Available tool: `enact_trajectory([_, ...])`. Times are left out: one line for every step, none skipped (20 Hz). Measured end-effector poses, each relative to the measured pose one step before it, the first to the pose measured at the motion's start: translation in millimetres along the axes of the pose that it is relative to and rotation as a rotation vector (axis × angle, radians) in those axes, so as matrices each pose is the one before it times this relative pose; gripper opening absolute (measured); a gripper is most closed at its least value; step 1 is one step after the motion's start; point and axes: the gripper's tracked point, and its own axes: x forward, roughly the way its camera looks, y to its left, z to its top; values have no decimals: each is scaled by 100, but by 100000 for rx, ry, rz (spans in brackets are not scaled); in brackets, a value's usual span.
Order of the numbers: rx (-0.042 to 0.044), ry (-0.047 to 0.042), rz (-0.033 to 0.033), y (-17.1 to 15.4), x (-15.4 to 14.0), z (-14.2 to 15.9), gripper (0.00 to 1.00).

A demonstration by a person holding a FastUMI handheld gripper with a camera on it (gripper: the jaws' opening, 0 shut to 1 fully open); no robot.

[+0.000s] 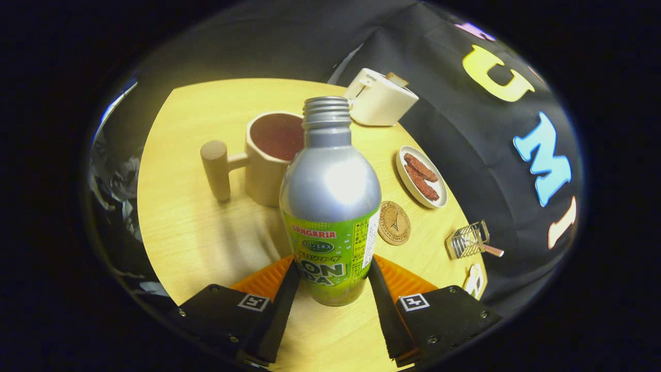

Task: Take the bottle from table, then pour the juice into the cup, finally place the bottle on the coaster

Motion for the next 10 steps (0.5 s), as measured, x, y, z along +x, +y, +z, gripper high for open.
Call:
enact_trajectory([3108,-2118,747,73,145,13,77])
enact_trajectory([2808,-1236,688,-138,-29,-141,76])
enact_trajectory([2582,-1887,161,-149,39,73,77])
enact_trajectory([2232,-1413,-34,-342,25,49,77])
enact_trajectory([2190,-1731,29,-364,154,30,76])
enact_trajectory([2319,-2072,335,-328,-71,268,76])
enact_trajectory([2218,-2143,614,-199,48,280,76])
enact_trajectory([1951,-2306,-96,-549,-37,400,76])
enact_trajectory([1775,-2492,-791,-618,58,425,76])
enact_trajectory([1854,-1664,-282,-568,77,390,76])
